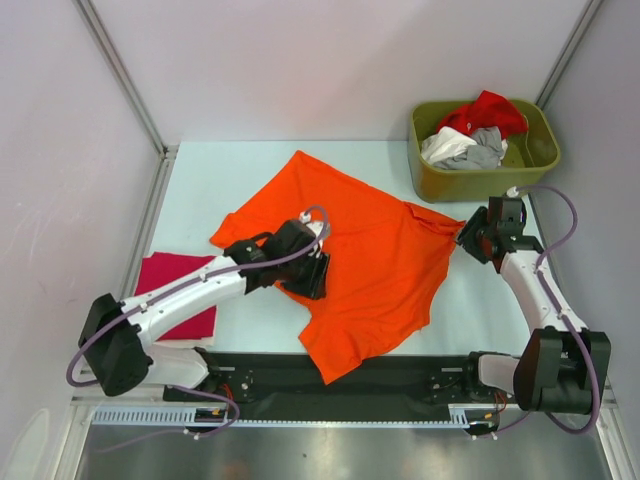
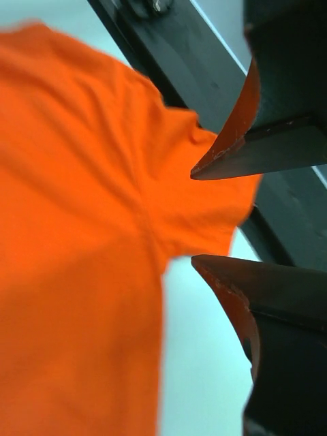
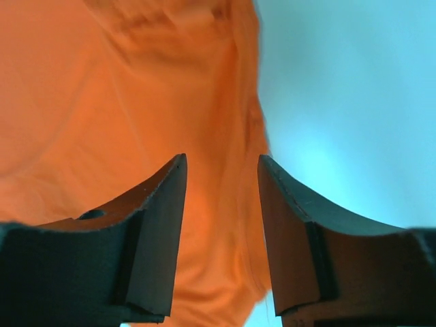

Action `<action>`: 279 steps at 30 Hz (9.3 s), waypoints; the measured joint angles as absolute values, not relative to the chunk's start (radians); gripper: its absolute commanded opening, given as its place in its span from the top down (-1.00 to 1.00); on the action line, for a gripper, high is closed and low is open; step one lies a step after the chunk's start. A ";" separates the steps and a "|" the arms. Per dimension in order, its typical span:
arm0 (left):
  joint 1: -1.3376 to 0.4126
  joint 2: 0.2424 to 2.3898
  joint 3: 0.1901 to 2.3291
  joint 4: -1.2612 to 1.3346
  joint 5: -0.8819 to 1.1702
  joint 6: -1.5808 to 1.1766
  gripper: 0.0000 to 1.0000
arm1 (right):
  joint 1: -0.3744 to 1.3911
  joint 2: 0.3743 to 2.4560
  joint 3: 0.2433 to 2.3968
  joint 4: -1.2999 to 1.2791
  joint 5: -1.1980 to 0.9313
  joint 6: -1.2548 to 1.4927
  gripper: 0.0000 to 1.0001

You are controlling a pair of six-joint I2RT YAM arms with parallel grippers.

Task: Fold and stack the t-shirts
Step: Flatten the tshirt out, then fold the tshirt

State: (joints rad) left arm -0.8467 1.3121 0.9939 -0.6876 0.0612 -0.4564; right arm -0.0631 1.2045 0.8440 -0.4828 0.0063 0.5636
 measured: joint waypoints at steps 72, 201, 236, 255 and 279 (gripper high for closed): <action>-0.625 1.870 1.261 -0.490 0.479 -0.373 -0.03 | -0.199 1.768 1.008 -0.211 -0.175 0.432 0.37; -0.477 1.580 1.045 -0.496 0.457 -0.399 0.02 | 0.224 1.123 0.543 -0.855 -0.015 0.818 0.76; 0.130 1.859 1.272 -0.591 0.187 -0.293 -0.04 | 0.957 1.253 0.947 -0.747 -0.054 0.505 -0.31; 0.140 1.887 1.254 -0.603 0.199 -0.207 0.19 | 1.009 1.267 0.923 -0.651 -0.074 0.530 -0.39; 0.149 1.930 1.318 -0.615 0.223 -0.201 0.99 | 1.514 1.624 1.097 -0.714 0.094 0.482 -0.19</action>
